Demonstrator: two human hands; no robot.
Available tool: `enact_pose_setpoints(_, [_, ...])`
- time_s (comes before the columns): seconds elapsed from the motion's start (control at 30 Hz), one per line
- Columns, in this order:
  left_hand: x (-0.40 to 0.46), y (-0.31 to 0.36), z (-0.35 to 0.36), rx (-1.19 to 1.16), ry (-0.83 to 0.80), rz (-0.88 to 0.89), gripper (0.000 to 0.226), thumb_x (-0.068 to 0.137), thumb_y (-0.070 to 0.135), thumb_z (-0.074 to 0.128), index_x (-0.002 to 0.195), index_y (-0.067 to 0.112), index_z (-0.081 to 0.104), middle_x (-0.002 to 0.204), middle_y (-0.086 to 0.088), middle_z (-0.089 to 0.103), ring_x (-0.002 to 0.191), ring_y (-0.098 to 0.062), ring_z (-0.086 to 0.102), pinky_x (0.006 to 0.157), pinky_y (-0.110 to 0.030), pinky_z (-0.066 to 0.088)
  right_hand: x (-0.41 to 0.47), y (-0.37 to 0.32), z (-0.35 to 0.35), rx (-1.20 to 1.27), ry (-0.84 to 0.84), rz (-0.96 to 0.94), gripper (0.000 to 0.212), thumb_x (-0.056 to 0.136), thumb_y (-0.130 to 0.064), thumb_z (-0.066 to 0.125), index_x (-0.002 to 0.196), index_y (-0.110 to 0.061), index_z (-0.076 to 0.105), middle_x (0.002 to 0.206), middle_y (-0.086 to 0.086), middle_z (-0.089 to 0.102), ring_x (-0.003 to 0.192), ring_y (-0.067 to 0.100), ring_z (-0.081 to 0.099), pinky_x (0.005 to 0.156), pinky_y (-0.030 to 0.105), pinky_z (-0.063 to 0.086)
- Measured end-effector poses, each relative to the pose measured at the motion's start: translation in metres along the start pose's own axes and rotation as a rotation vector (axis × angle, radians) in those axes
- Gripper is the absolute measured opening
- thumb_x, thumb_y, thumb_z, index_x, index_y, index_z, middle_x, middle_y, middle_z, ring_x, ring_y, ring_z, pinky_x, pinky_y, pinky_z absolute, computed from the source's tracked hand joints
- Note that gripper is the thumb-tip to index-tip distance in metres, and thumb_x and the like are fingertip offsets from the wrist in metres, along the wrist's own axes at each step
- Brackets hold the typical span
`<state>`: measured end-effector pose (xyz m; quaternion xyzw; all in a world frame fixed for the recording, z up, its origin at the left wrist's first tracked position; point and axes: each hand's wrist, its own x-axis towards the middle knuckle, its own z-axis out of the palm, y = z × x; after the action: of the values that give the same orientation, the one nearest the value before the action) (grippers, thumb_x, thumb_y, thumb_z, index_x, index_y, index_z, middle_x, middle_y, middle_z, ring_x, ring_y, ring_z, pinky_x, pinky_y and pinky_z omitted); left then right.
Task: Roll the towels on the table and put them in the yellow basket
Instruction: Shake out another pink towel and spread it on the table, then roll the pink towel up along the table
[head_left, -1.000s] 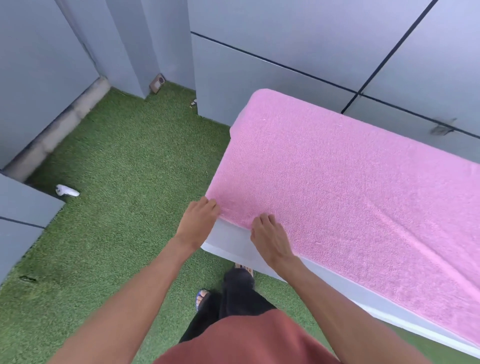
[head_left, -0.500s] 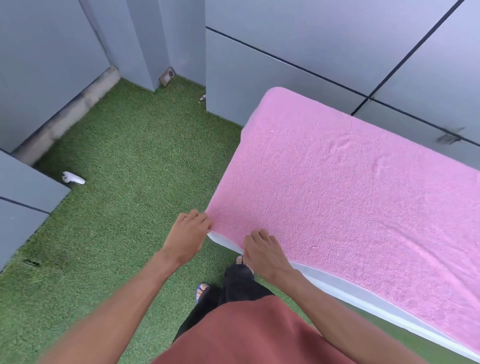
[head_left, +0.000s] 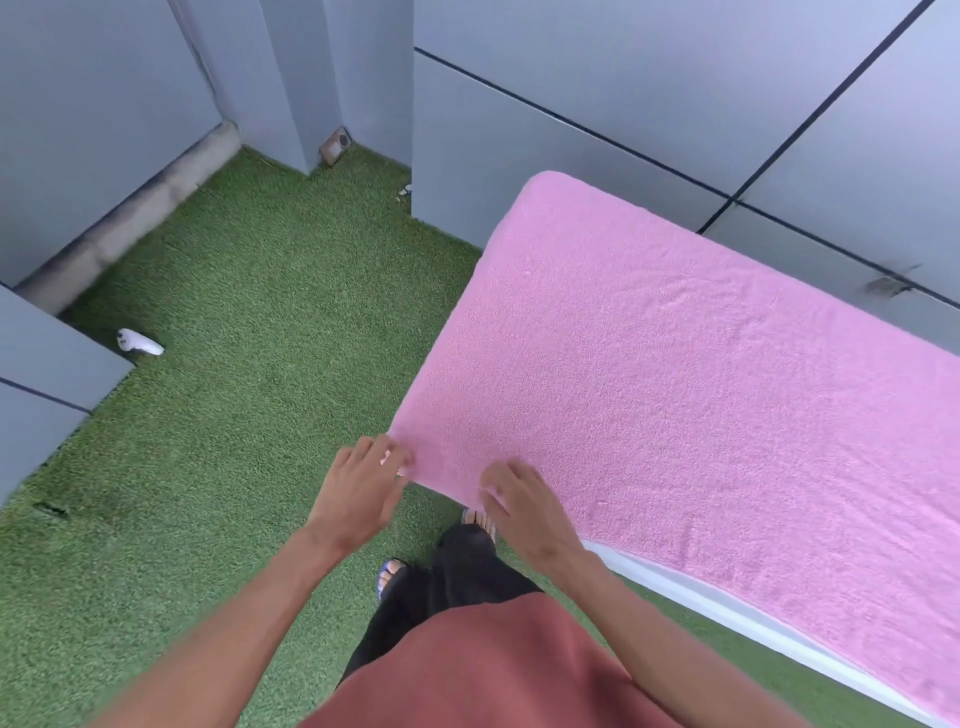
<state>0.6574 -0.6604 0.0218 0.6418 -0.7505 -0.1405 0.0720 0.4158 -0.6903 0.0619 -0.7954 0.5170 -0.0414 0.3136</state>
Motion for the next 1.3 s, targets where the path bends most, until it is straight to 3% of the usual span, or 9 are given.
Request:
enact_pose_setpoints(0.13, [0.013, 0.043, 0.005, -0.036, 0.021, 0.126, 0.016, 0.086, 0.03, 0.064, 0.1, 0.026, 0.058, 0.106, 0.005, 0.053, 0.097, -0.017, 0.053, 0.085, -0.037, 0.049, -0.034, 0.052, -0.024, 0.052, 0.058, 0.149, 0.014, 0.098, -0.032, 0.048, 0.11, -0.027, 0.051, 0.11, -0.013, 0.047, 0.105, 0.006, 0.043, 0.088, 0.027, 0.044])
enact_pose_setpoints(0.3, [0.043, 0.118, 0.02, -0.064, -0.017, 0.382, 0.021, 0.085, 0.036, 0.058, 0.102, 0.024, 0.062, 0.105, 0.003, 0.058, 0.099, -0.017, 0.055, 0.087, -0.035, 0.047, -0.09, 0.123, -0.062, -0.005, 0.111, 0.305, 0.014, 0.096, -0.03, 0.053, 0.109, -0.028, 0.058, 0.111, -0.013, 0.047, 0.108, 0.009, 0.043, 0.093, 0.029, 0.042])
enact_pose_setpoints(0.43, [0.066, 0.181, 0.033, -0.114, -0.126, 0.379, 0.026, 0.093, 0.032, 0.051, 0.112, 0.018, 0.059, 0.118, -0.003, 0.055, 0.112, -0.022, 0.049, 0.095, -0.038, 0.043, -0.131, 0.172, -0.088, -0.05, 0.119, 0.349, 0.017, 0.093, -0.035, 0.054, 0.109, -0.03, 0.059, 0.115, -0.014, 0.05, 0.106, 0.005, 0.042, 0.097, 0.036, 0.044])
enact_pose_setpoints(0.57, [0.08, 0.238, 0.053, -0.069, -0.165, 0.438, 0.035, 0.093, 0.041, 0.044, 0.119, 0.019, 0.054, 0.127, -0.004, 0.05, 0.118, -0.023, 0.044, 0.1, -0.04, 0.041, -0.171, 0.223, -0.113, -0.127, 0.116, 0.33, 0.048, 0.086, -0.057, 0.051, 0.128, -0.034, 0.051, 0.135, -0.01, 0.041, 0.126, 0.008, 0.031, 0.109, 0.043, 0.035])
enact_pose_setpoints(0.67, [0.084, 0.279, 0.078, -0.115, -0.122, 0.355, 0.05, 0.095, 0.049, 0.036, 0.136, 0.021, 0.036, 0.15, -0.007, 0.034, 0.14, -0.028, 0.029, 0.115, -0.047, 0.027, -0.195, 0.269, -0.128, -0.239, 0.084, 0.294, 0.068, 0.086, -0.071, 0.038, 0.147, -0.043, 0.024, 0.159, -0.009, 0.007, 0.147, 0.013, 0.003, 0.118, 0.044, 0.013])
enact_pose_setpoints(0.77, [0.098, 0.314, 0.098, -0.075, -0.079, 0.212, 0.061, 0.099, 0.048, 0.029, 0.152, 0.023, 0.012, 0.162, -0.007, 0.003, 0.149, -0.026, 0.001, 0.12, -0.049, 0.013, -0.203, 0.311, -0.141, -0.261, 0.1, 0.308, 0.07, 0.092, -0.069, 0.032, 0.151, -0.043, 0.003, 0.16, -0.008, -0.017, 0.147, 0.013, -0.017, 0.119, 0.047, 0.002])
enact_pose_setpoints(0.97, [0.087, 0.345, 0.112, 0.063, -0.023, 0.082, 0.07, 0.1, 0.05, 0.029, 0.154, 0.017, 0.0, 0.161, -0.008, -0.009, 0.149, -0.027, -0.007, 0.12, -0.052, 0.008, -0.205, 0.337, -0.132, -0.382, 0.122, 0.268, 0.074, 0.098, -0.054, 0.036, 0.153, -0.026, -0.005, 0.16, 0.006, -0.018, 0.147, 0.028, -0.015, 0.118, 0.057, 0.003])
enact_pose_setpoints(1.3, [0.04, 0.352, 0.11, 0.155, -0.097, 0.034, 0.071, 0.097, 0.055, 0.025, 0.154, 0.017, 0.004, 0.162, -0.009, -0.007, 0.149, -0.029, -0.002, 0.118, -0.055, 0.011, -0.246, 0.328, -0.109, -0.434, 0.061, 0.184, 0.076, 0.096, -0.061, 0.031, 0.154, -0.022, 0.003, 0.161, 0.012, -0.011, 0.148, 0.033, -0.009, 0.118, 0.057, 0.008])
